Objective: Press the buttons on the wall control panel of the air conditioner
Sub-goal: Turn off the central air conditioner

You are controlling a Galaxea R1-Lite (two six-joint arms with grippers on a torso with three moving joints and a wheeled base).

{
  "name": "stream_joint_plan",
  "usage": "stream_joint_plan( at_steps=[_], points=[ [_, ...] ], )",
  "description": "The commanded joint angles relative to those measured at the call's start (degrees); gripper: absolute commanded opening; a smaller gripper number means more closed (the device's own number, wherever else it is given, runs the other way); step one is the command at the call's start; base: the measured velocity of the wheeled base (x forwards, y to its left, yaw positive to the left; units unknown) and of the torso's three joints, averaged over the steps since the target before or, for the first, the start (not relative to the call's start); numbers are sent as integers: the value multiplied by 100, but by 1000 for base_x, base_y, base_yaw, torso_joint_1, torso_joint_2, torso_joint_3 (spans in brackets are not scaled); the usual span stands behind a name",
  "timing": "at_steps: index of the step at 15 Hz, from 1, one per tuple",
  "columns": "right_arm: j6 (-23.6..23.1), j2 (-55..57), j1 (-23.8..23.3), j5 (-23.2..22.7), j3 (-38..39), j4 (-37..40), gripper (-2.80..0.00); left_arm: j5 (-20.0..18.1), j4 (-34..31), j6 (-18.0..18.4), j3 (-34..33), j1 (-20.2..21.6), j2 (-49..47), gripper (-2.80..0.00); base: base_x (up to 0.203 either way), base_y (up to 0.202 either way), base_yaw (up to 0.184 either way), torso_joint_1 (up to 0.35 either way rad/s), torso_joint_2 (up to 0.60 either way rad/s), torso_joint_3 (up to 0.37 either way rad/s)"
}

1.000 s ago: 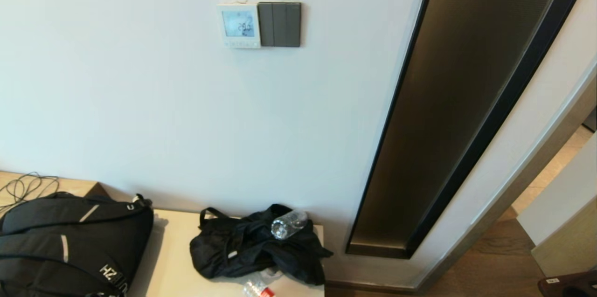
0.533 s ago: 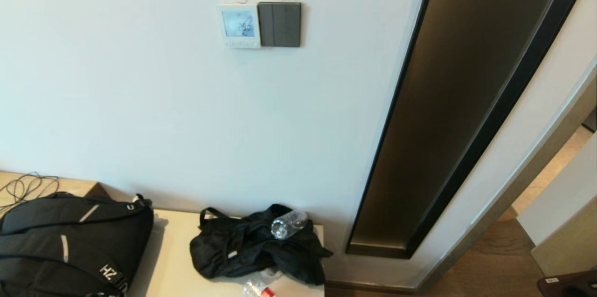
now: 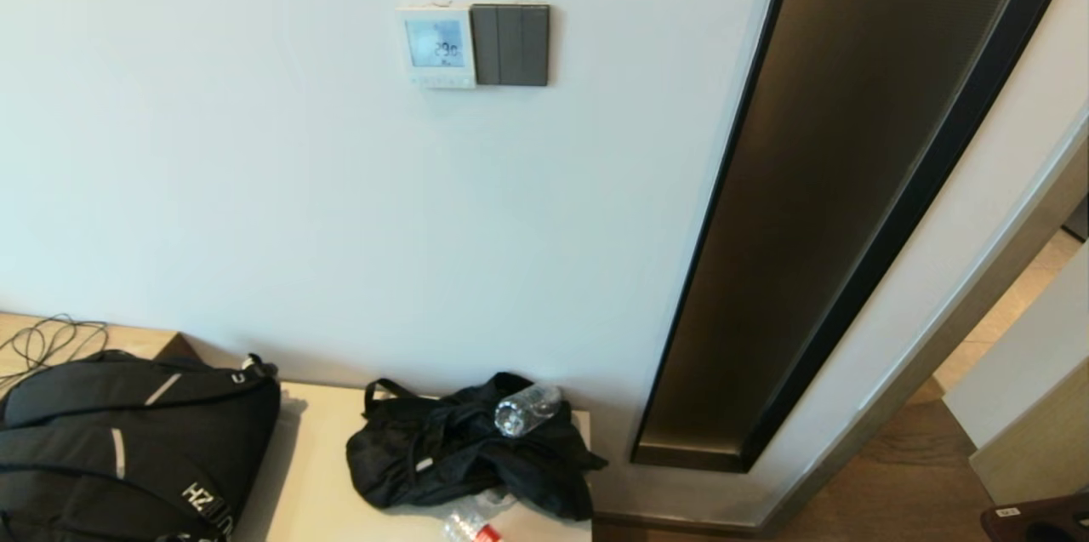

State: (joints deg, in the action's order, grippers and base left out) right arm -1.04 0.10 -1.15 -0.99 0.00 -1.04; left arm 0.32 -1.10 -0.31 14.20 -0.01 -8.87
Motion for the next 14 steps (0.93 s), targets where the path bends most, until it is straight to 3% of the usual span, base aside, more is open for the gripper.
stream_joint_plan(
  at_steps=[1,5,9,11,14],
  points=[
    [-2,-1,0,-6,1,-2,-280,-1,359,-9,881,-59,-1401,-280,0,0,0,0,0,0],
    [-2,-1,0,-4,2,-2,-280,-136,1104,-16,2530,-90,-3566,-280,0,0,0,0,0,0],
    [-2,-1,0,-3,7,-2,-280,-321,1379,-17,4144,-146,-5516,-280,0,0,0,0,0,0],
    [-2,-1,0,-5,4,-2,-280,-120,1436,-8,4934,-418,-6421,-280,0,0,0,0,0,0],
    [-2,-1,0,-2,7,-2,-280,337,1491,-1,5657,-1356,-7418,-280,0,0,0,0,0,0]
  ],
)
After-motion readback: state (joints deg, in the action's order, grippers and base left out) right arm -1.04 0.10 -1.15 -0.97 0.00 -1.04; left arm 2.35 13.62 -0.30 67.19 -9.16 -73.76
